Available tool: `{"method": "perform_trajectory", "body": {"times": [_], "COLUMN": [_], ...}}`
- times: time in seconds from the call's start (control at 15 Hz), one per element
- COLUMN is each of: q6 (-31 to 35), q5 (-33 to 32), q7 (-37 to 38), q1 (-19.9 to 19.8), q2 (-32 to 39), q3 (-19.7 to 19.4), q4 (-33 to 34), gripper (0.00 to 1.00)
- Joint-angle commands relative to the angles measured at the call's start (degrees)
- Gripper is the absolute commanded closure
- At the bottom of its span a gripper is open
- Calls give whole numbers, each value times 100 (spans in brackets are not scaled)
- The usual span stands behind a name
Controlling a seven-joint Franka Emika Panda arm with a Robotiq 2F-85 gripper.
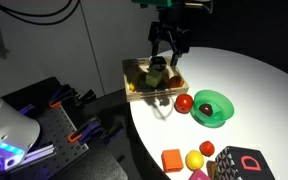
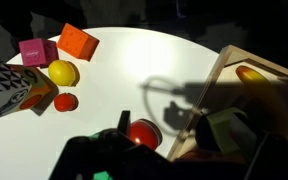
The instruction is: Shift one toy lemon to the wooden tray
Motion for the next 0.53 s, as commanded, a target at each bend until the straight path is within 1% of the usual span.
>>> {"method": "perform_trajectory", "body": {"times": [0.0, 0.2, 0.47], "q6": [109, 221, 637], "q5": [213, 516, 839], "q7": [92, -1, -188], "q1": [-163, -236, -275], "q2": [-468, -664, -842], "q3": [44, 39, 33], "q4": [-294, -434, -680], "gripper": [0, 0, 0]}}
